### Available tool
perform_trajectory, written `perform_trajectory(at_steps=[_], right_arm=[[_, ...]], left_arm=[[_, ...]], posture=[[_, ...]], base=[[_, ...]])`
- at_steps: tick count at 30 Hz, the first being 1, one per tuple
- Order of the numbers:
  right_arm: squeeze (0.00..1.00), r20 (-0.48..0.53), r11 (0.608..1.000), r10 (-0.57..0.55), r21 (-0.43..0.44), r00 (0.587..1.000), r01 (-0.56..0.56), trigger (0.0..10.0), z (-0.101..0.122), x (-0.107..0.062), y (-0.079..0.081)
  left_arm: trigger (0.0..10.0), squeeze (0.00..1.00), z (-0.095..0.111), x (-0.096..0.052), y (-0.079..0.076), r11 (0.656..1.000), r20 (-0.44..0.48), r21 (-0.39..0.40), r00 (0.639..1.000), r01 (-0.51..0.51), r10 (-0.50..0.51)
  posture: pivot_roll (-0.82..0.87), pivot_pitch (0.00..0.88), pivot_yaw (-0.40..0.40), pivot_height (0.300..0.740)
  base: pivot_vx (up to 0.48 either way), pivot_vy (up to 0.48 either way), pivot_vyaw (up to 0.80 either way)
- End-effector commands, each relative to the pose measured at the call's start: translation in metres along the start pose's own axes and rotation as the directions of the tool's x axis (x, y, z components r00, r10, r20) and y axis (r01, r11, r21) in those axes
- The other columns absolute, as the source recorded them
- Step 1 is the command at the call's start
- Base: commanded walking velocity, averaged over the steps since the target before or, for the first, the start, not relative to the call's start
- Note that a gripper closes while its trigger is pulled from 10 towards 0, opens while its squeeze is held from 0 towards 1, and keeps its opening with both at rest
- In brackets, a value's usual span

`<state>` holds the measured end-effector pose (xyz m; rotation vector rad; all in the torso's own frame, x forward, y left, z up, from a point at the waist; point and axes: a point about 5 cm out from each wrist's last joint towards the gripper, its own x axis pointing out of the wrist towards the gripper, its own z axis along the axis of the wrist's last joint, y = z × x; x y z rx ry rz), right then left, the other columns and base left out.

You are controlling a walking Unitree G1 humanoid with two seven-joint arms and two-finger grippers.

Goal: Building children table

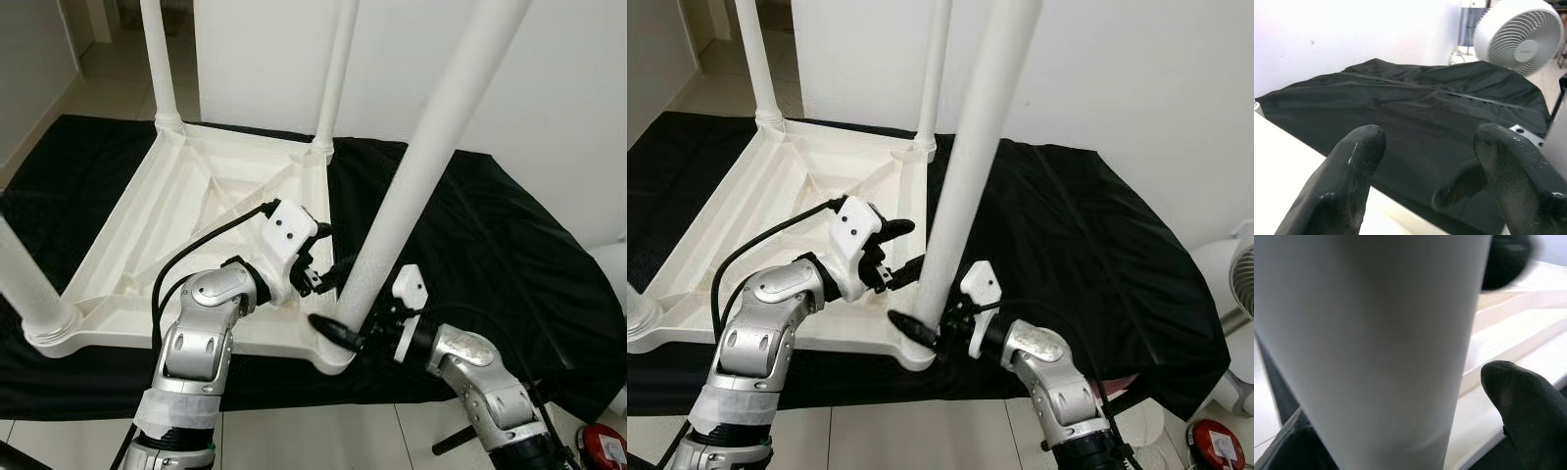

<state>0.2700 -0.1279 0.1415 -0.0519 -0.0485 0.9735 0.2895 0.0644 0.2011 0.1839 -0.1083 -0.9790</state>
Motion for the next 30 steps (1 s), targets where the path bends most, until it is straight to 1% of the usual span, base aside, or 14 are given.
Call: perform_trajectory(at_steps=[1, 3, 6, 7, 9, 10, 11, 13, 14, 15, 16, 22, 27, 30], right_arm=[[0.0, -0.01, 0.997, -0.064, -0.033, 0.998, 0.064, 10.0, 0.002, -0.01, -0.014], [0.0, -0.026, 0.994, -0.104, -0.047, 0.994, 0.103, 10.0, 0.001, -0.019, -0.023], [0.0, -0.03, 0.991, -0.126, -0.052, 0.992, 0.124, 10.0, 0.001, -0.025, -0.027], [0.0, -0.034, 0.983, -0.175, -0.062, 0.984, 0.173, 10.0, 0.001, -0.031, -0.034], [0.0, -0.034, 0.983, -0.175, -0.062, 0.984, 0.173, 10.0, 0.001, -0.031, -0.034], [0.0, -0.039, 0.975, -0.214, -0.071, 0.976, 0.211, 10.0, 0.001, -0.038, -0.04], [0.0, -0.039, 0.975, -0.214, -0.071, 0.976, 0.211, 10.0, 0.001, -0.038, -0.04], [0.0, -0.035, 0.957, -0.281, -0.084, 0.959, 0.278, 10.0, 0.0, -0.044, -0.048], [0.0, -0.035, 0.957, -0.281, -0.084, 0.959, 0.278, 10.0, 0.0, -0.044, -0.048], [0.0, -0.006, 0.94, -0.33, -0.088, 0.944, 0.328, 10.0, 0.001, -0.044, -0.05], [0.0, -0.006, 0.94, -0.33, -0.088, 0.944, 0.328, 10.0, 0.001, -0.044, -0.05], [0.0, 0.009, 0.915, -0.399, -0.06, 0.917, 0.399, 10.0, -0.002, -0.05, -0.052], [0.0, 0.004, 0.912, -0.408, -0.056, 0.913, 0.407, 10.0, -0.005, -0.053, -0.053], [0.0, 0.003, 0.918, -0.395, -0.048, 0.919, 0.395, 10.0, -0.006, -0.05, -0.05]], left_arm=[[10.0, 0.0, 0.0, 0.004, 0.014, 0.956, -0.003, -0.003, 0.956, -0.293, 0.293], [10.0, 0.0, 0.0, 0.008, 0.012, 0.959, 0.0, -0.003, 0.959, -0.284, 0.284], [10.0, 0.0, 0.0, 0.01, 0.01, 0.961, -0.003, 0.011, 0.961, -0.277, 0.277], [10.0, 0.0, 0.0, 0.011, 0.009, 0.963, -0.003, 0.017, 0.963, -0.27, 0.27], [10.0, 0.0, 0.0, 0.011, 0.009, 0.963, -0.003, 0.017, 0.963, -0.27, 0.27], [10.0, 0.0, 0.001, 0.012, 0.009, 0.963, -0.001, 0.024, 0.964, -0.267, 0.267], [10.0, 0.0, 0.001, 0.012, 0.009, 0.963, -0.001, 0.024, 0.964, -0.267, 0.267], [10.0, 0.0, 0.001, 0.014, 0.007, 0.97, 0.001, 0.029, 0.971, -0.241, 0.241], [10.0, 0.0, 0.001, 0.014, 0.007, 0.97, 0.001, 0.029, 0.971, -0.241, 0.241], [10.0, 0.0, -0.003, 0.014, 0.006, 0.976, -0.017, 0.009, 0.976, -0.216, 0.216], [10.0, 0.0, -0.003, 0.014, 0.006, 0.976, -0.017, 0.009, 0.976, -0.216, 0.216], [10.0, 0.0, -0.007, 0.009, 0.003, 0.978, -0.025, 0.035, 0.978, -0.207, 0.208], [10.0, 0.0, -0.007, 0.006, 0.002, 0.977, -0.022, 0.053, 0.978, -0.206, 0.207], [10.0, 0.0, -0.008, 0.005, -0.001, 0.981, -0.018, 0.057, 0.983, -0.184, 0.185]], posture=[[-0.02, 0.0, -0.133, 0.74], [-0.03, 0.0, -0.134, 0.74], [-0.03, 0.0, -0.13, 0.74], [-0.04, 0.0, -0.122, 0.74], [-0.04, 0.0, -0.122, 0.74], [-0.04, 0.0, -0.12, 0.74], [-0.04, 0.0, -0.12, 0.74], [-0.04, 0.0, -0.12, 0.74], [-0.04, 0.0, -0.12, 0.74], [-0.03, 0.0, -0.106, 0.74], [-0.03, 0.0, -0.106, 0.74], [-0.03, 0.0, -0.106, 0.74], [-0.03, 0.0, -0.105, 0.74], [-0.03, 0.0, -0.104, 0.74]], base=[[0.0, 0.0, 0.0], [0.0, 0.0, 0.0], [0.0, 0.0, 0.0], [0.0, 0.0, 0.0], [0.0, 0.0, 0.0], [0.0, 0.0, 0.0], [0.0, 0.0, 0.0], [0.0, 0.0, 0.0], [0.0, 0.0, 0.0], [0.0, 0.0, 0.0], [0.0, 0.0, 0.0], [0.0, 0.0, 0.0], [0.0, 0.0, 0.0], [0.0, 0.0, 0.0]])
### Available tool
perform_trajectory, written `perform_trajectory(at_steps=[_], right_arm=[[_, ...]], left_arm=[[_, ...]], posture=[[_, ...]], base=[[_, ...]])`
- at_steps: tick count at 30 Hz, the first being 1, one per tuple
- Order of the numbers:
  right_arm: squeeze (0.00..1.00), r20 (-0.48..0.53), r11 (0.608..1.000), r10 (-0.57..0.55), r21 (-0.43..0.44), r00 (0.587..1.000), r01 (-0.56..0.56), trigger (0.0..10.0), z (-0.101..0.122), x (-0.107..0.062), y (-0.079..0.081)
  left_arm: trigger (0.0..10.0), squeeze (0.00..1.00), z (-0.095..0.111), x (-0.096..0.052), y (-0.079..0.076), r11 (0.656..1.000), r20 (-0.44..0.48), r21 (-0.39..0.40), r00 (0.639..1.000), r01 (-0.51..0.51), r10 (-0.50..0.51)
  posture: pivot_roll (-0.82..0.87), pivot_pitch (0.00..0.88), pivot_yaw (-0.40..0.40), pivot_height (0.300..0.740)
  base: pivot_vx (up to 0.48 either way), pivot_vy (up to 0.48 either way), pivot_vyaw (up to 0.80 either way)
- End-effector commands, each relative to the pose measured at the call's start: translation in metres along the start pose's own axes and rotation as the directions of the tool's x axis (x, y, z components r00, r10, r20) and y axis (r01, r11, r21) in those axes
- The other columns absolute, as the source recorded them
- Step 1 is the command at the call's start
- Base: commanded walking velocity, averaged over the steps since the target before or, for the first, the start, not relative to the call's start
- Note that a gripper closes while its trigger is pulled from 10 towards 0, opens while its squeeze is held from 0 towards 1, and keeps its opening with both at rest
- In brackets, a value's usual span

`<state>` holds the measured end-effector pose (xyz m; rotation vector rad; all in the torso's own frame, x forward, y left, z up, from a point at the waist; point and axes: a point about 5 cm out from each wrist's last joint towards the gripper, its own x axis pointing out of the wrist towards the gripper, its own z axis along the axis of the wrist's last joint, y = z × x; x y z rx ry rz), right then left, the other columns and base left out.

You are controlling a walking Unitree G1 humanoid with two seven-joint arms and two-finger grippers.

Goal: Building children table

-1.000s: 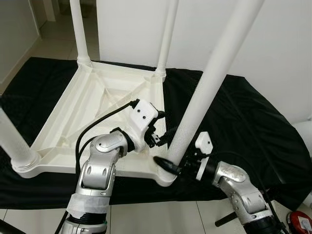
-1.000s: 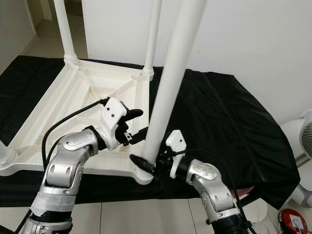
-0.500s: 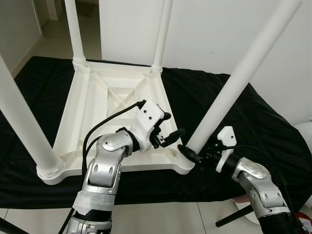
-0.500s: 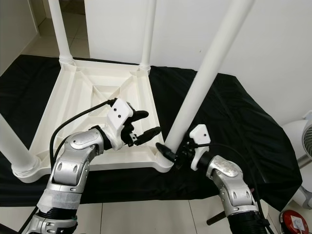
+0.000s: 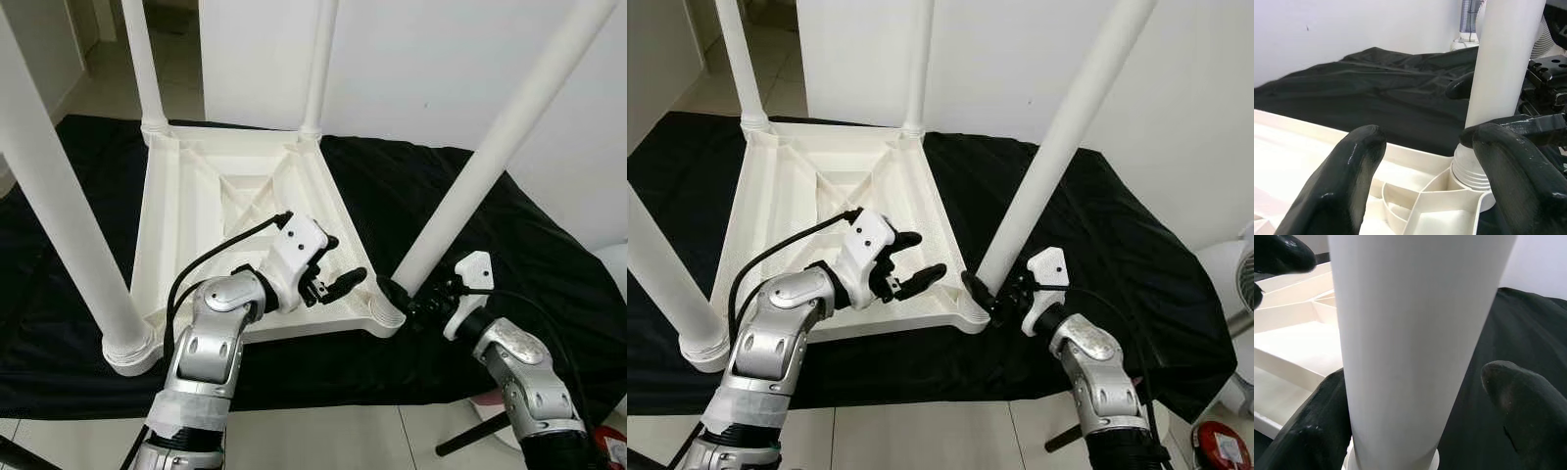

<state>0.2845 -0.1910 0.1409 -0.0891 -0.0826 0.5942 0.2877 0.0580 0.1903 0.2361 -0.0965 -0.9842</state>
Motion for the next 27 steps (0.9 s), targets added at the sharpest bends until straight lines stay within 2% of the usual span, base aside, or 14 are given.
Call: perform_trajectory(at_steps=[1, 4, 5, 6, 11, 15, 20, 21, 23, 24, 27], right_arm=[[0.0, -0.008, 1.0, -0.017, 0.012, 1.0, 0.017, 10.0, -0.003, -0.002, 0.0], [0.0, -0.012, 1.0, -0.015, 0.019, 1.0, 0.015, 10.0, -0.004, 0.002, 0.003], [0.0, -0.012, 0.999, -0.028, 0.032, 1.0, 0.028, 10.0, -0.004, 0.009, 0.006], [0.0, -0.015, 0.999, -0.037, 0.024, 0.999, 0.037, 10.0, -0.004, 0.012, 0.006], [0.0, -0.028, 0.999, -0.035, 0.018, 0.999, 0.035, 10.0, -0.008, 0.015, 0.008], [0.0, -0.033, 0.999, 0.042, 0.007, 0.999, -0.042, 10.0, -0.014, 0.023, 0.018], [0.0, -0.04, 0.998, 0.067, 0.008, 0.997, -0.067, 10.0, -0.015, 0.026, 0.022], [0.0, -0.041, 0.996, 0.084, 0.012, 0.996, -0.084, 4.2, -0.016, 0.028, 0.025], [0.0, -0.041, 0.996, 0.084, 0.012, 0.996, -0.084, 4.2, -0.016, 0.028, 0.025], [0.0, -0.045, 0.996, 0.086, 0.017, 0.995, -0.086, 0.0, -0.016, 0.028, 0.026], [0.0, -0.052, 0.996, 0.091, 0.024, 0.995, -0.09, 0.0, -0.017, 0.027, 0.027]], left_arm=[[10.0, 0.0, -0.001, -0.001, 0.001, 0.989, 0.005, 0.0, 0.989, -0.149, 0.149], [10.0, 0.0, -0.003, -0.004, -0.005, 0.995, 0.002, -0.013, 0.995, -0.101, 0.101], [10.0, 0.0, -0.008, -0.01, -0.017, 0.997, -0.008, -0.079, 1.0, -0.024, 0.023], [10.0, 0.0, -0.01, -0.012, -0.02, 0.995, -0.009, -0.1, 1.0, -0.01, 0.009], [10.0, 0.0, -0.015, -0.014, -0.024, 0.997, -0.006, -0.076, 1.0, -0.016, 0.015], [10.0, 0.0, -0.023, -0.01, -0.038, 0.992, -0.041, -0.125, 0.999, 0.0, -0.005], [10.0, 0.0, -0.024, -0.011, -0.04, 0.988, -0.052, -0.154, 0.999, 0.003, -0.011], [10.0, 0.0, -0.025, -0.012, -0.039, 0.986, -0.064, -0.165, 0.998, 0.0, -0.01], [10.0, 0.0, -0.025, -0.012, -0.039, 0.986, -0.064, -0.165, 0.998, 0.0, -0.01], [10.0, 0.0, -0.025, -0.012, -0.039, 0.987, -0.069, -0.162, 0.998, -0.004, -0.007], [10.0, 0.0, -0.025, -0.012, -0.039, 0.987, -0.073, -0.161, 0.997, -0.007, -0.004]], posture=[[-0.02, 0.0, -0.104, 0.74], [-0.02, 0.0, -0.103, 0.74], [-0.02, 0.0, -0.105, 0.74], [-0.01, 0.0, -0.106, 0.74], [-0.01, 0.0, -0.109, 0.74], [0.01, 0.0, -0.117, 0.74], [0.01, 0.0, -0.117, 0.74], [0.01, 0.0, -0.117, 0.74], [0.01, 0.0, -0.117, 0.74], [0.01, 0.0, -0.117, 0.74], [0.01, 0.0, -0.119, 0.74]], base=[[0.0, 0.0, 0.0], [0.0, 0.0, 0.0], [0.0, 0.0, 0.0], [0.0, 0.0, 0.0], [0.0, 0.0, 0.0], [0.0, 0.0, 0.0], [0.0, 0.0, 0.0], [0.0, 0.0, 0.0], [0.0, 0.0, 0.0], [0.0, 0.0, 0.0], [0.0, 0.0, 0.0]])
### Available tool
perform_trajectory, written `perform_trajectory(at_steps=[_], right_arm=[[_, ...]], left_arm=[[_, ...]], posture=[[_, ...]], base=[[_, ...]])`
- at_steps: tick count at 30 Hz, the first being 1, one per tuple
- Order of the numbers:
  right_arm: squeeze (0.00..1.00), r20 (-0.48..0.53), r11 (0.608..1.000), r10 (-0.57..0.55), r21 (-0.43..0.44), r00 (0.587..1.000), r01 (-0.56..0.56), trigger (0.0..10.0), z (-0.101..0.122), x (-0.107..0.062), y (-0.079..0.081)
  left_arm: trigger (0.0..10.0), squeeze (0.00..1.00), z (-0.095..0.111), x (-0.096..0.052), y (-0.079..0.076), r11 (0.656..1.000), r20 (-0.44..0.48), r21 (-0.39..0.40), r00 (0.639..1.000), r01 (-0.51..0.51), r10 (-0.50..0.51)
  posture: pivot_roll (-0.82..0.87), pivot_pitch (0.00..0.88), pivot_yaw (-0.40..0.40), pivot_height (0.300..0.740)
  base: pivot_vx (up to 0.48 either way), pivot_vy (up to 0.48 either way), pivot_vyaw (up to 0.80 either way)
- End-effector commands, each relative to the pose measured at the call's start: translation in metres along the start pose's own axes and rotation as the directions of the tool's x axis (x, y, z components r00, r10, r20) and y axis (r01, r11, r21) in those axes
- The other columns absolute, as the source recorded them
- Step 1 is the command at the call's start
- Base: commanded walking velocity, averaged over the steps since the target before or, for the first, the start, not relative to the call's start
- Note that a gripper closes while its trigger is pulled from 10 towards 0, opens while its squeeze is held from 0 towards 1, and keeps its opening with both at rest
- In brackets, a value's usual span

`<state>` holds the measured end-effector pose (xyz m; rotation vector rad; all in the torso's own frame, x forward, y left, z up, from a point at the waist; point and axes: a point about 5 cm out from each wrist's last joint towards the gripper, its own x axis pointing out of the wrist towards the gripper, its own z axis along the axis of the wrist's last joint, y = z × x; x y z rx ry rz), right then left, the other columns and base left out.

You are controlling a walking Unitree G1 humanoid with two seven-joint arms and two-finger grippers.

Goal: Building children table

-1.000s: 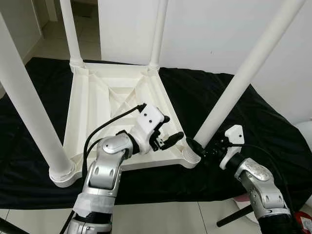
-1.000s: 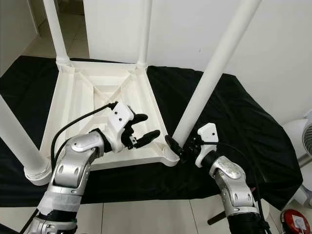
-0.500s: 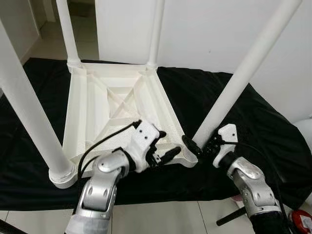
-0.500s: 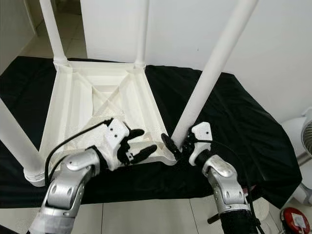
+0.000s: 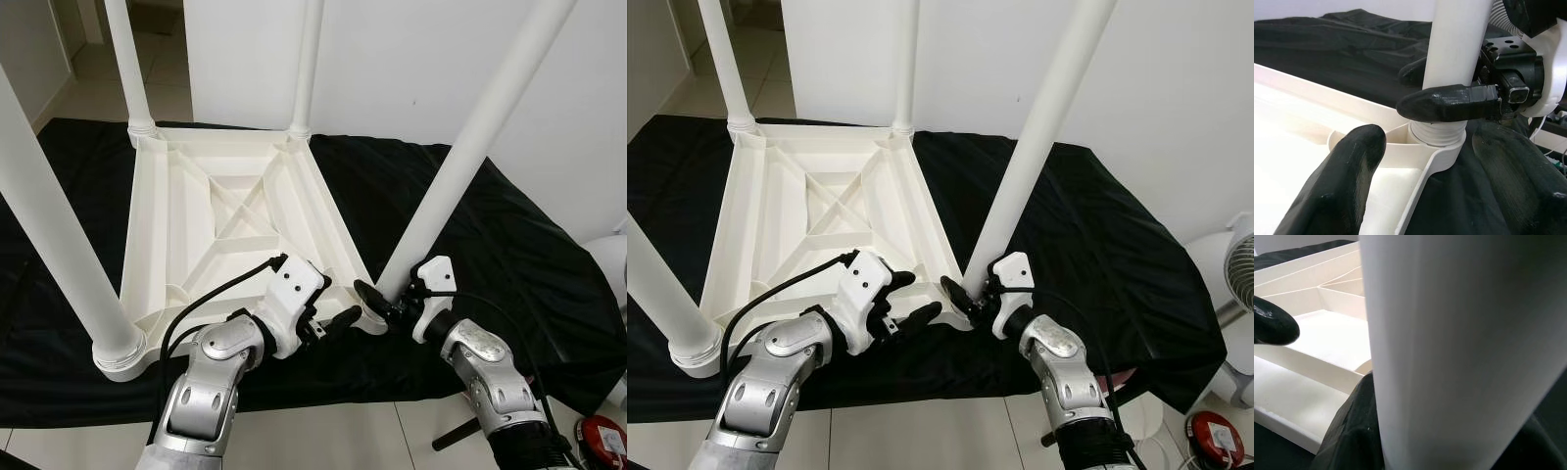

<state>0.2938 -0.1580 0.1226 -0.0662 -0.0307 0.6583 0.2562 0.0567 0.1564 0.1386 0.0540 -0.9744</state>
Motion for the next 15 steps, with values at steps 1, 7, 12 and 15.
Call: perform_trajectory(at_steps=[1, 7, 12, 15], right_arm=[[0.0, -0.023, 1.0, 0.01, -0.011, 1.0, -0.01, 0.0, 0.0, 0.001, 0.001], [0.0, -0.107, 0.983, -0.183, 0.007, 0.977, 0.185, 0.0, -0.007, -0.006, -0.017], [0.0, -0.123, 0.953, -0.297, 0.025, 0.947, 0.302, 0.0, -0.009, -0.009, -0.017], [0.0, -0.136, 0.917, -0.386, 0.05, 0.912, 0.396, 1.0, -0.013, -0.007, -0.011]], left_arm=[[10.0, 0.0, 0.002, 0.002, -0.004, 1.0, 0.01, -0.012, 1.0, -0.002, 0.002], [10.0, 0.0, 0.006, 0.005, -0.008, 0.999, 0.037, -0.032, 0.999, 0.008, -0.007], [10.0, 0.0, 0.009, 0.008, -0.007, 0.998, 0.053, -0.057, 0.999, 0.002, 0.001], [10.0, 0.0, 0.009, 0.01, -0.006, 0.999, 0.055, -0.049, 0.998, -0.024, 0.027]], posture=[[0.01, 0.0, -0.119, 0.74], [0.0, 0.0, -0.127, 0.74], [-0.01, 0.0, -0.128, 0.74], [-0.01, 0.0, -0.125, 0.74]], base=[[0.0, 0.0, 0.0], [0.0, 0.0, 0.0], [0.0, 0.0, 0.0], [0.0, 0.0, 0.0]])
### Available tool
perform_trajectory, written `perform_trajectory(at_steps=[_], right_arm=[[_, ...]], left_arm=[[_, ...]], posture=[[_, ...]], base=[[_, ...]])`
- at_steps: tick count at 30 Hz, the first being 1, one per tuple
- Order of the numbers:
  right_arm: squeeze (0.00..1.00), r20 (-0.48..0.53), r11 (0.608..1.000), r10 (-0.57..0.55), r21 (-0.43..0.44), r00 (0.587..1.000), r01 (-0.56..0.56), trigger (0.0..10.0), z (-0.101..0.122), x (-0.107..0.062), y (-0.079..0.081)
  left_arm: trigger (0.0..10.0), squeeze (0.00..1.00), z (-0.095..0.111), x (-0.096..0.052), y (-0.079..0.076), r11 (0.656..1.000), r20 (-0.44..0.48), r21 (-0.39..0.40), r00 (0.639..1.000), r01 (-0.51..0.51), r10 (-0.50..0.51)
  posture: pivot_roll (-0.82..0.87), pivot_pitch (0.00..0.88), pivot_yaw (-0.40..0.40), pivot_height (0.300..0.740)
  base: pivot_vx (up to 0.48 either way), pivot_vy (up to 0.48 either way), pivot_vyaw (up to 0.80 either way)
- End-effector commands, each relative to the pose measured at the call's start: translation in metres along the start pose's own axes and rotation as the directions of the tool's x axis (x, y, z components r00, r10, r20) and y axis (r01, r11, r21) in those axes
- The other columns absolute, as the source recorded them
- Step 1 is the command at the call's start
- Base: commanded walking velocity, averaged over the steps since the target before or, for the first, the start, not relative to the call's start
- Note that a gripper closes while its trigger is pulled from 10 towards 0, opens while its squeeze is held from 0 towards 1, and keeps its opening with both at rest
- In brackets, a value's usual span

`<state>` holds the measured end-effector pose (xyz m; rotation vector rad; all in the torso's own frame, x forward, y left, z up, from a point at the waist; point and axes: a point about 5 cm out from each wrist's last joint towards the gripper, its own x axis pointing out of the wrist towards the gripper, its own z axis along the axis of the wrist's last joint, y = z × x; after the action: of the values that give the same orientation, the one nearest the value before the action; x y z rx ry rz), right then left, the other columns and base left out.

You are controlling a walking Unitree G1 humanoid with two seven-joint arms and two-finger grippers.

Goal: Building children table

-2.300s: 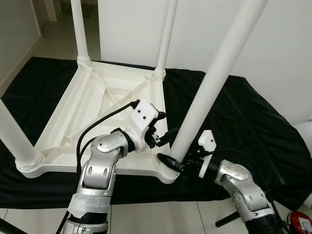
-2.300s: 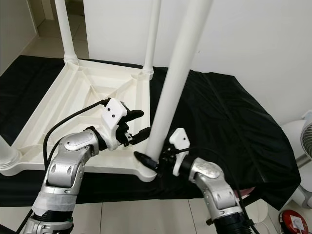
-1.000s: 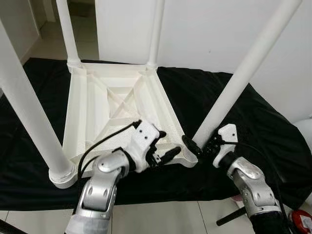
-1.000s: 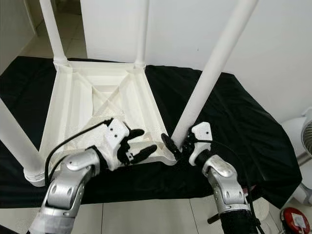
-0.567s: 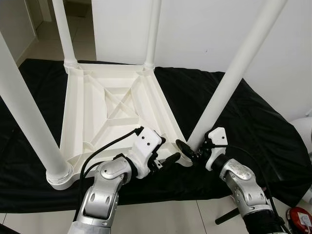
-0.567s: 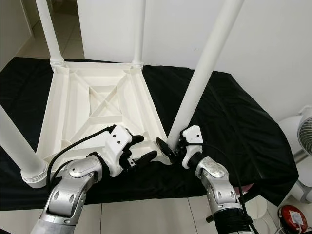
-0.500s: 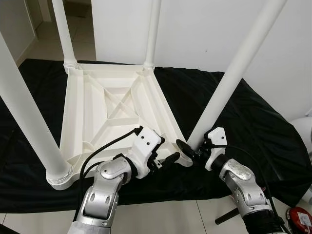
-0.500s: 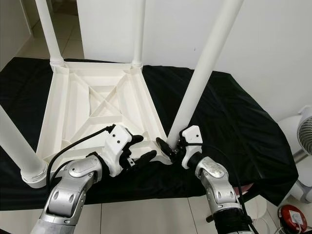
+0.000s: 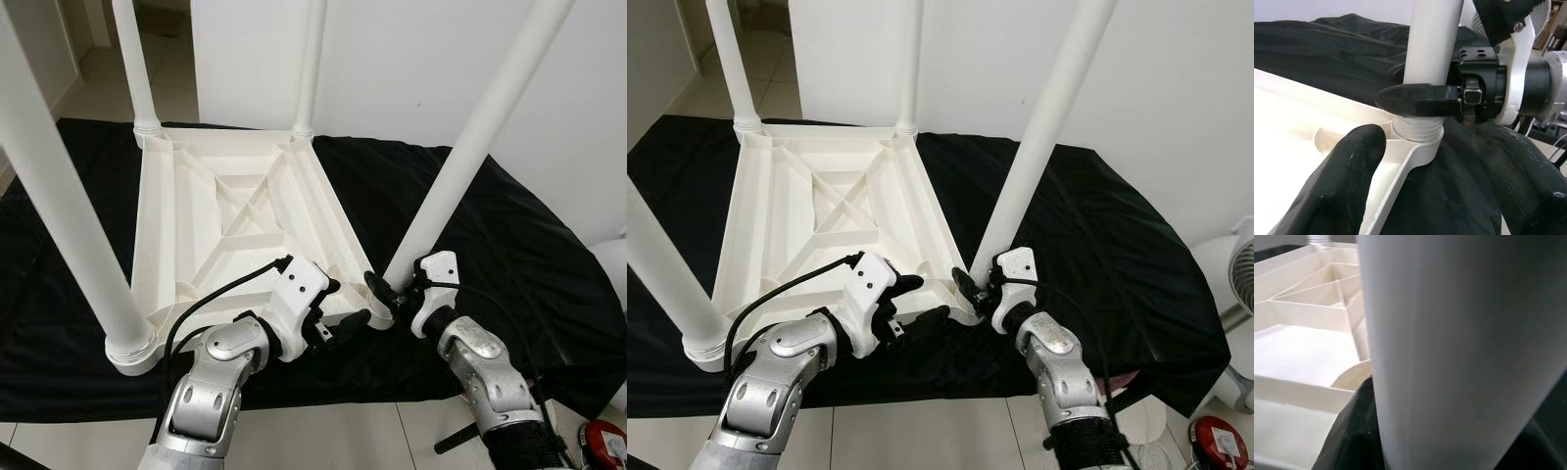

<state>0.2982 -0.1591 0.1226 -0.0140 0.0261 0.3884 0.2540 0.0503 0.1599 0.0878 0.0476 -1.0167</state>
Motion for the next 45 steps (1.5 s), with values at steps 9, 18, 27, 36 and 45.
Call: perform_trajectory(at_steps=[9, 18, 27, 36, 45], right_arm=[[0.0, -0.168, 0.9, -0.418, 0.054, 0.893, 0.432, 0.0, -0.027, -0.008, -0.003], [0.0, -0.14, 0.885, -0.448, 0.073, 0.883, 0.46, 10.0, -0.02, 0.002, 0.017], [1.0, -0.059, 0.938, -0.339, 0.058, 0.939, 0.342, 10.0, -0.007, 0.009, 0.017], [0.0, 0.005, 1.0, 0.01, -0.008, 1.0, -0.01, 10.0, 0.013, 0.006, -0.006], [0.0, 0.022, 0.982, 0.165, -0.095, 0.986, -0.162, 10.0, 0.022, 0.004, -0.024]], left_arm=[[10.0, 0.0, 0.005, 0.007, 0.0, 0.995, 0.028, -0.017, 0.994, -0.103, 0.103], [10.0, 0.0, 0.008, 0.008, 0.001, 0.993, 0.038, 0.001, 0.992, -0.117, 0.117], [10.0, 0.0, 0.014, 0.01, 0.005, 0.992, 0.056, 0.016, 0.991, -0.127, 0.125], [10.0, 0.0, 0.019, 0.006, 0.003, 0.999, 0.075, 0.003, 0.996, -0.041, 0.04], [10.0, 0.0, 0.022, 0.008, 0.006, 0.998, 0.081, 0.03, 0.996, -0.05, 0.047]], posture=[[-0.01, 0.0, -0.121, 0.74], [0.0, 0.0, -0.131, 0.74], [0.0, 0.0, -0.134, 0.74], [0.0, 0.0, -0.132, 0.74], [0.0, 0.0, -0.127, 0.74]], base=[[0.0, 0.0, 0.0], [0.0, 0.0, 0.0], [0.0, 0.0, 0.0], [0.0, 0.0, 0.0], [0.0, 0.0, 0.0]])
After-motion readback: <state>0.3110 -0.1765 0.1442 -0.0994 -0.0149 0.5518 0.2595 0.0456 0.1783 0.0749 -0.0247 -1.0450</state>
